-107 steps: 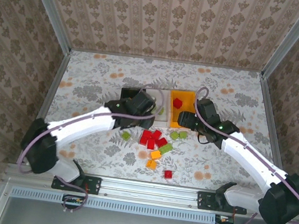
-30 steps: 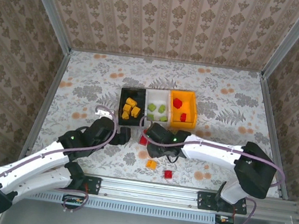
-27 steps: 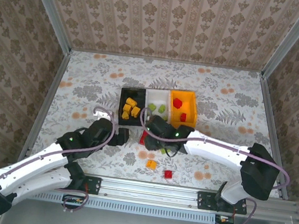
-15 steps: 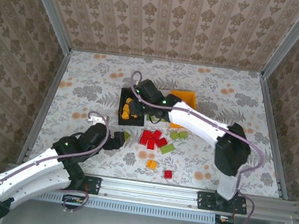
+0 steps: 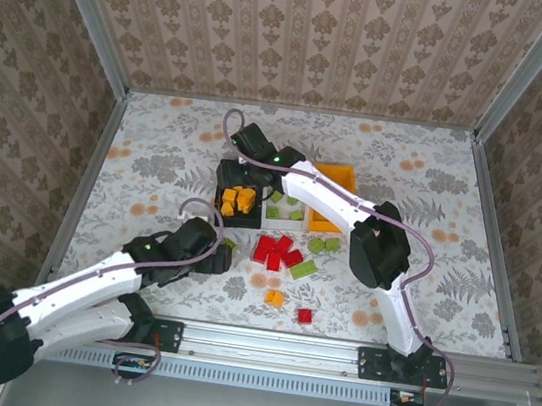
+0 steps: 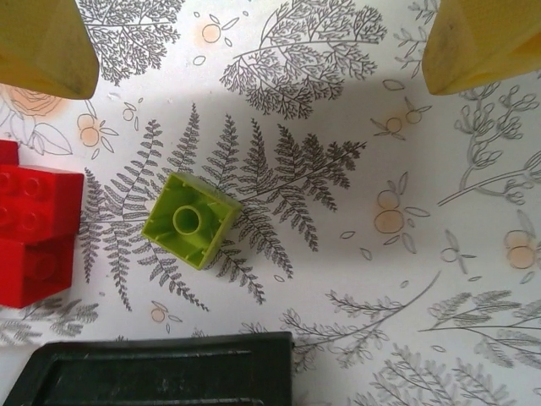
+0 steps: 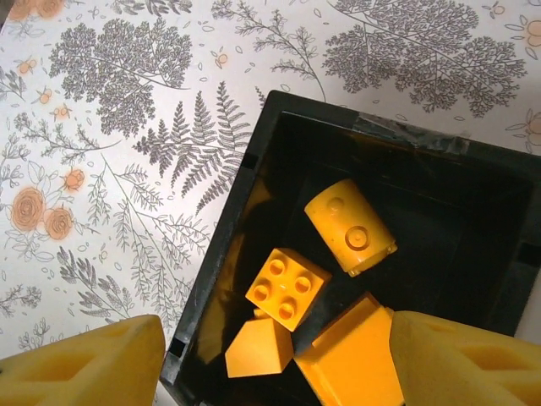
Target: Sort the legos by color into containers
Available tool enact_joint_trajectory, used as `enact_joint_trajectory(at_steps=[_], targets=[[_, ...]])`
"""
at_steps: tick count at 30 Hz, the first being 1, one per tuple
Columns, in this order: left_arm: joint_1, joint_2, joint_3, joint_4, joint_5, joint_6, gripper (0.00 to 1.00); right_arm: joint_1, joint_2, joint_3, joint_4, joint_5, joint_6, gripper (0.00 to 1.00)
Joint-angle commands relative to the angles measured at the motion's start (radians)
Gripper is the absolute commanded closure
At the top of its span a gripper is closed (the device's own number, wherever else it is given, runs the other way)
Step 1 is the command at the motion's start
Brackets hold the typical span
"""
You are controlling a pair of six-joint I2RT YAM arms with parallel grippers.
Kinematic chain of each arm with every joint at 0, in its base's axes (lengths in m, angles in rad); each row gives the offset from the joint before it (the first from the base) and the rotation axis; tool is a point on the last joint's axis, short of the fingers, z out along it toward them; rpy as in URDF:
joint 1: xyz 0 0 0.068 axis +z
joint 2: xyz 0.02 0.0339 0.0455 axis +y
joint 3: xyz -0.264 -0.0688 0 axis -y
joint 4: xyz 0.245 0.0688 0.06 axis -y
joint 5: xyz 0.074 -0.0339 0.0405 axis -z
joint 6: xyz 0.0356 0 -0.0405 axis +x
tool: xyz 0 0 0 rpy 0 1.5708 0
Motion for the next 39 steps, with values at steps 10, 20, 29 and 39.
enact_joint_trajectory(at_steps=[10,20,29,39], targets=[[0.030,0.378,0.151,0.185,0.049,0.183,0.16,-0.049,-0.474,-0.505,0.188,0.012,0.055,0.26],[0.037,0.548,0.188,0.232,0.031,0.198,0.38,-0.081,-0.718,-0.729,0.234,0.036,0.076,0.25],[0.034,0.564,0.186,0.239,0.028,0.199,0.61,-0.116,-0.793,-0.779,0.230,0.049,0.082,0.25],[-0.086,0.439,0.353,0.106,-0.001,0.209,0.69,-0.157,-0.950,-0.944,0.229,0.086,0.126,0.25]])
